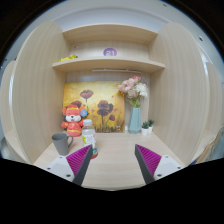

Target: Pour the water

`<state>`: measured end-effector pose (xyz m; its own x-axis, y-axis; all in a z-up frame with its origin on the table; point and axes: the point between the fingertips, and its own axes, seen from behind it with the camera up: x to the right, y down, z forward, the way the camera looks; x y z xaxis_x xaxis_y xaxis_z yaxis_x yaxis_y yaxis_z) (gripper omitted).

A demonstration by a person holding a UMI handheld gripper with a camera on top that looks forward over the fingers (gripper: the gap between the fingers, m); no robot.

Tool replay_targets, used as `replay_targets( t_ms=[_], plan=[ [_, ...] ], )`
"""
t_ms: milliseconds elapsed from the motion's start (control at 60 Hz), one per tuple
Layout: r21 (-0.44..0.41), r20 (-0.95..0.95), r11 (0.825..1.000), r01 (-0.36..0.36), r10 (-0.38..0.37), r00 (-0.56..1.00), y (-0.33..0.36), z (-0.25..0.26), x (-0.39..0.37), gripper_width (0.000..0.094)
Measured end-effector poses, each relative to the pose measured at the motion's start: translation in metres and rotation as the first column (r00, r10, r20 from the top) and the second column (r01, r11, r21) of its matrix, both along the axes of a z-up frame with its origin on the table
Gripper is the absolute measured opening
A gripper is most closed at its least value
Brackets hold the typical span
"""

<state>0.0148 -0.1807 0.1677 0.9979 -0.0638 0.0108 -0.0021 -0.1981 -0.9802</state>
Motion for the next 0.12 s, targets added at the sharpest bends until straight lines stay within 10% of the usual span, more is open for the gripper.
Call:
replay_targets(
  t_ms=[117],
  plan=[
    [0.009,-0.015,1.000,0.008,-0.008,1.000,-0.0056,0.0046,0.0032,0.0872]
  ],
)
